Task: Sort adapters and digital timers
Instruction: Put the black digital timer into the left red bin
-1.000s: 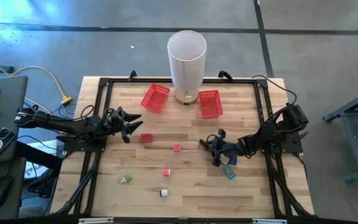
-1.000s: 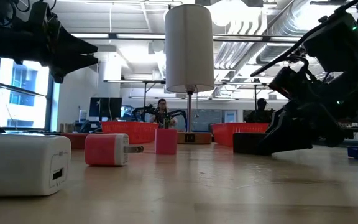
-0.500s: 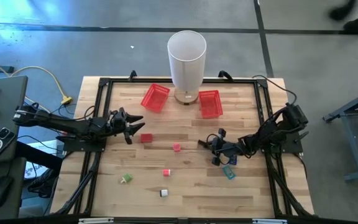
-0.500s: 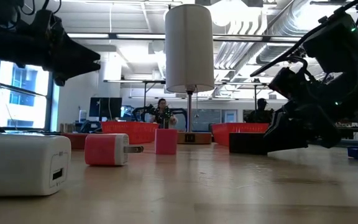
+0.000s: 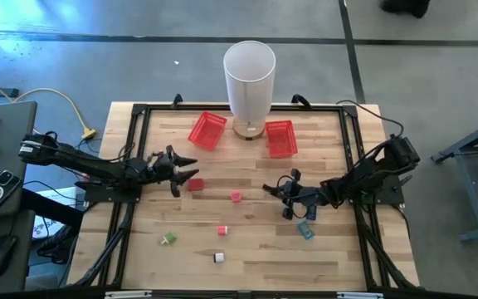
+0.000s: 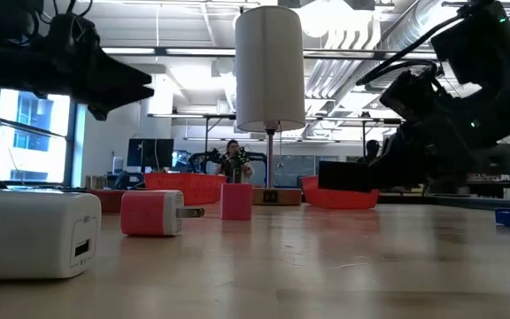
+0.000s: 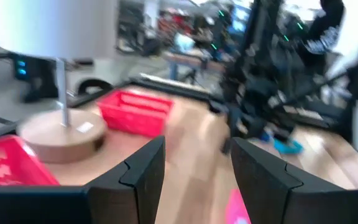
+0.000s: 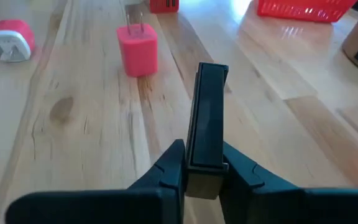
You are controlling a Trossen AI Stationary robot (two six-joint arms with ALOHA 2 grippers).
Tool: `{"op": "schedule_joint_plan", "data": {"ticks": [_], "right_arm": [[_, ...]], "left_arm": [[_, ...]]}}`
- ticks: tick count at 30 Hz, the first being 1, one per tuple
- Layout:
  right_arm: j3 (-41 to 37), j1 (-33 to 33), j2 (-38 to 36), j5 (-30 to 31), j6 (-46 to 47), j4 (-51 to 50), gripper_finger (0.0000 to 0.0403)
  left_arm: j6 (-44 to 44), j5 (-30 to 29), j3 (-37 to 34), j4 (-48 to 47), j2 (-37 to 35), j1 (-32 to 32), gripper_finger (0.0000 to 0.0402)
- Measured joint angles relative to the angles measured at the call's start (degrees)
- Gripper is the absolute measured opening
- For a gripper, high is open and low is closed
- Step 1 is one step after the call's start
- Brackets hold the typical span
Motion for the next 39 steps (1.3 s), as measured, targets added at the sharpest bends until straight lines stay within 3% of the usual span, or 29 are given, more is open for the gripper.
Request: {"op": "schedule_joint_plan", "data": {"ticks": [5, 13, 16, 21, 31, 35, 39], "right_arm": [[0.0, -0.6, -3.9, 0.2, -3.6, -3.2, 0.0050], [0.1, -1.1, -9.0, 0.2, -5.2, -4.4, 0.0051], [0.1, -1.1, -9.6, 0.3, -5.3, -4.0, 0.0051], [0.1, -1.1, -9.6, 0.2, -5.3, -4.3, 0.0051], [0.1, -1.0, -9.6, 0.0, -6.3, -4.5, 0.0051], [0.1, -1.0, -9.6, 0.0, -6.4, -4.5, 0.0051], [0.1, -1.0, -9.6, -0.5, -6.4, -4.5, 0.0051]], "left_arm": [[2.3, 1.8, 2.5, 4.8, 9.2, 0.0, 0.0177], [-0.6, 1.8, 4.0, 28.1, 22.5, 0.9, 0.0177], [-0.4, 1.8, 4.0, 32.5, 26.0, 1.0, 0.0177], [2.9, 1.8, 4.1, 33.4, 29.5, 1.9, 0.0177], [-6.2, 1.9, 4.2, 34.6, 30.3, 4.8, 0.0177], [-1.2, 2.2, 4.2, 34.7, 30.3, 4.3, 0.0183], [1.5, 2.5, 5.0, 34.8, 30.3, 3.0, 0.0215]]}}
